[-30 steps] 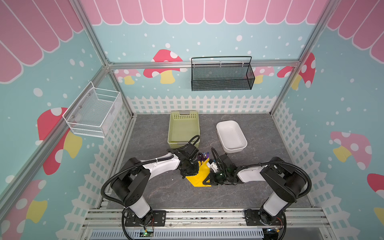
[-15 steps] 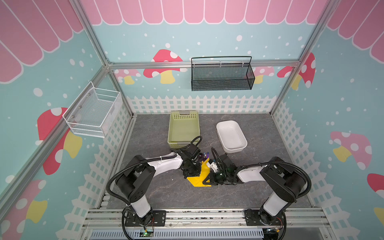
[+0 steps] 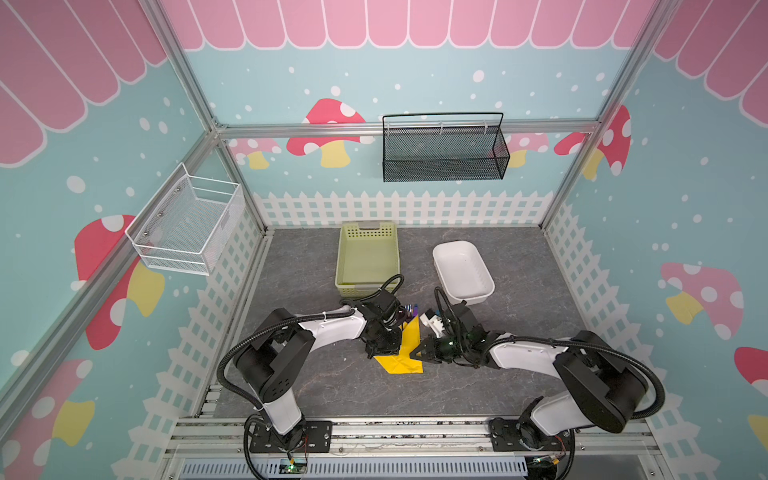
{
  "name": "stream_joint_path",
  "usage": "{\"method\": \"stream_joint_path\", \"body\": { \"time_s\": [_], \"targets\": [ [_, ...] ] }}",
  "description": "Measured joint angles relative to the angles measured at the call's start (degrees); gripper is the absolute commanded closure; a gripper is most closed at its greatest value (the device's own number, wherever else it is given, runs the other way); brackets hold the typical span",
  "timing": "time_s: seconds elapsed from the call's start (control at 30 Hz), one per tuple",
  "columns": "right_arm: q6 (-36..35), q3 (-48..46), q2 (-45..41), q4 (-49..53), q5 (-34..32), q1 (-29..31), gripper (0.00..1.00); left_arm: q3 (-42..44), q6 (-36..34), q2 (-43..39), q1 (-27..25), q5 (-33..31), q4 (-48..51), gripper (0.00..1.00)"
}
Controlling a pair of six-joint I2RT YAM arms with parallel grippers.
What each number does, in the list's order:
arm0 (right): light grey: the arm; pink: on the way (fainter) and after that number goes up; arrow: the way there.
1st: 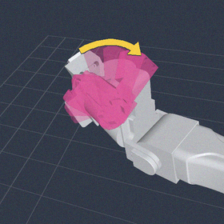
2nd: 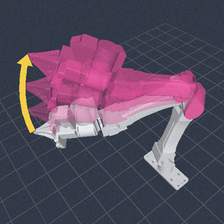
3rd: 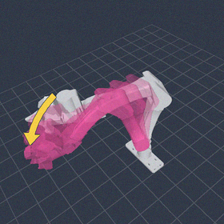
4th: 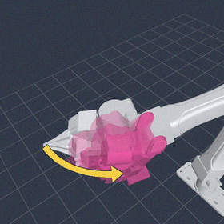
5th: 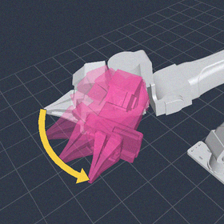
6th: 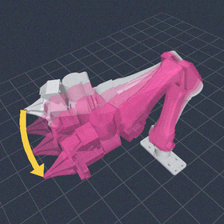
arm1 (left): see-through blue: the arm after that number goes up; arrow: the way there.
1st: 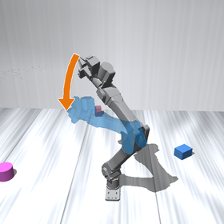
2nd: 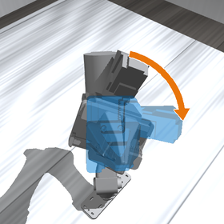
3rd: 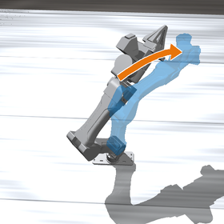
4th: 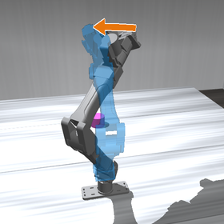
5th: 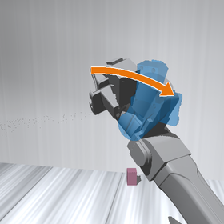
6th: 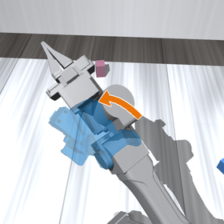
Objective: Place the utensils on the paper napkin and roll it up
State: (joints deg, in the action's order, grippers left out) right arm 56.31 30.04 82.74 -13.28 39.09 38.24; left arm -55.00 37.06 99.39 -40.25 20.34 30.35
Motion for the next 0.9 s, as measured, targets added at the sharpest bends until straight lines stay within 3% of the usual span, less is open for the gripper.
{"method": "stream_joint_path", "body": {
  "time_s": [0.17, 0.9],
  "targets": [
    [-0.4, -2.5, -1.4, 0.1, 2.1, -2.6, 1.00, 0.0, 0.0, -0.1, 0.0, -0.3, 0.0, 0.96],
    [-3.8, -3.6, 9.2, -2.8, 10.4, -1.8, 1.00, 0.0, 0.0, -0.1, 0.0, -0.4, 0.0, 0.96]
  ]
}}
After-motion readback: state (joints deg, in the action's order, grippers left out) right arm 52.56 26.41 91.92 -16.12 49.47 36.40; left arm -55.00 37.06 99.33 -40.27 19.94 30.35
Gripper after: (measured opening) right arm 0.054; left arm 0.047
